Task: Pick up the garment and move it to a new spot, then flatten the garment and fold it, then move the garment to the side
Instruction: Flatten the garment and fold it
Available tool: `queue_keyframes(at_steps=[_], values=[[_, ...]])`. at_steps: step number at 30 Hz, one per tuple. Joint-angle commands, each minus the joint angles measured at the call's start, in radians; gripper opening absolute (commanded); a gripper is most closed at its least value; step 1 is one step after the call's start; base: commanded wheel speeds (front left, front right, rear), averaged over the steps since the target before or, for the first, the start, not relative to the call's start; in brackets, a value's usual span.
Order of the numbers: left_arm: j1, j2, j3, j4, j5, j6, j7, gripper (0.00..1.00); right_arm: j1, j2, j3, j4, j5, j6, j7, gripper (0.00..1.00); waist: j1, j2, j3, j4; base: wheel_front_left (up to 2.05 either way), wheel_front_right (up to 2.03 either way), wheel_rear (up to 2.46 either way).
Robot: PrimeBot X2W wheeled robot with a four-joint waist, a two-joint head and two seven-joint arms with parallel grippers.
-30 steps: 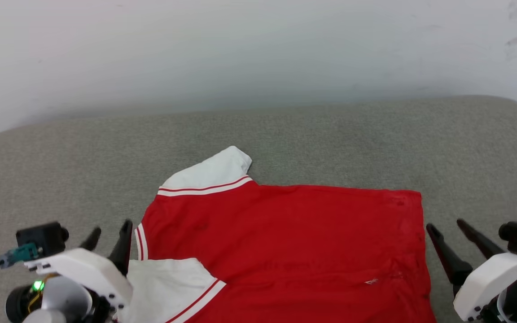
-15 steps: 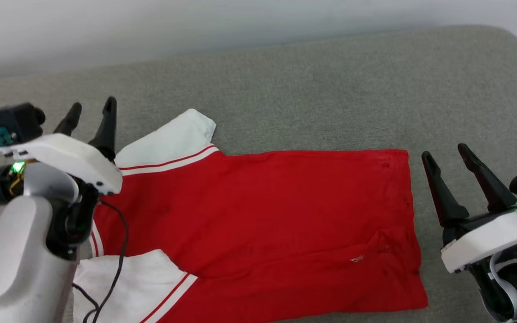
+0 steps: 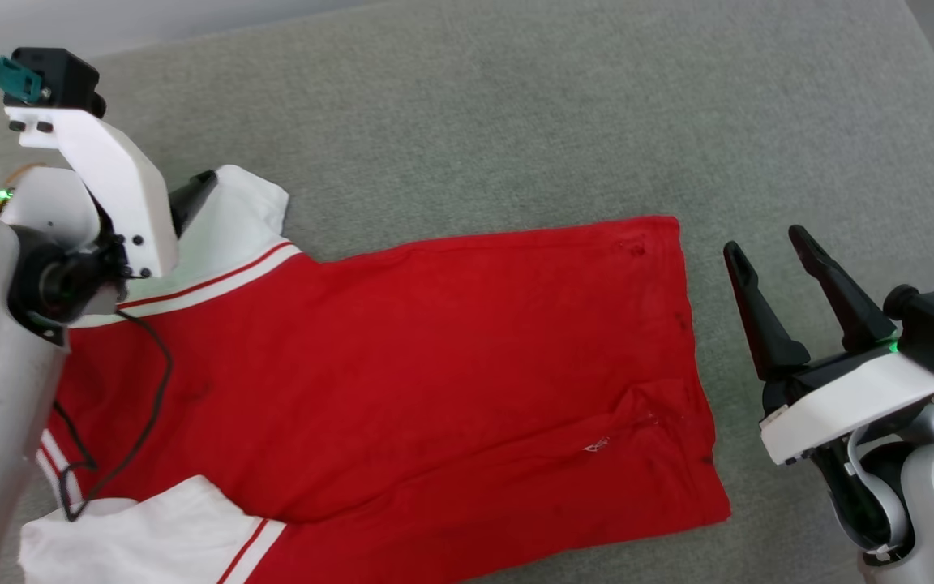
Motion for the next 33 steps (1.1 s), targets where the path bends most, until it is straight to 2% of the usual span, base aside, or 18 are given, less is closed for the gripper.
queue_keyframes(at_steps=[1,6,11,12,13,14,19,23,33], values=[[-0.026,0.016,-0.014,0.016,0.003,-0.006,0.043,1.00,-0.014,0.008,0.004,0.007,0.005,0.000,-0.004,1.00,-0.0002,-0.0001,0.029,-0.028,0.00,0.00,0.00],[-0.066,0.050,-0.064,0.072,0.016,0.000,0.202,1.00,-0.024,0.019,0.021,0.023,0.025,0.000,-0.014,1.00,-0.0002,-0.0001,0.060,-0.056,0.00,0.00,0.00],[-0.049,0.041,-0.091,0.114,0.002,0.024,0.293,1.00,-0.028,0.017,0.026,0.036,0.038,0.000,-0.020,1.00,-0.0002,-0.0001,0.072,-0.066,0.00,0.00,0.00],[-0.044,0.038,-0.098,0.122,0.003,0.028,0.306,0.50,-0.029,0.017,0.026,0.040,0.045,0.000,-0.020,1.00,-0.0002,-0.0001,0.073,-0.068,0.00,0.00,0.00],[-0.038,0.032,-0.102,0.126,0.001,0.031,0.310,0.31,-0.030,0.017,0.026,0.043,0.054,0.000,-0.019,1.00,-0.0002,-0.0001,0.074,-0.069,0.00,0.00,0.00],[-0.035,0.026,-0.103,0.128,0.001,0.032,0.302,0.00,-0.035,0.013,0.025,0.045,0.060,0.000,-0.017,1.00,-0.0002,-0.0001,0.074,-0.069,0.00,0.00,0.00],[-0.027,0.004,-0.095,0.136,0.012,0.036,0.223,0.00,-0.057,-0.019,0.012,0.067,0.125,0.000,0.025,1.00,-0.0002,-0.0001,0.053,-0.048,0.00,0.00,0.00],[-0.043,-0.015,-0.085,0.148,0.019,0.030,0.150,0.00,-0.101,-0.062,0.008,0.105,0.208,0.000,0.123,1.00,-0.0002,-0.0001,0.028,-0.015,0.00,0.00,0.00],[-0.137,-0.108,-0.095,0.118,0.037,-0.007,0.011,0.00,-0.260,-0.200,0.019,0.261,0.373,0.000,0.573,1.00,-0.0002,-0.0001,0.012,0.126,0.00,0.00,0.00]])
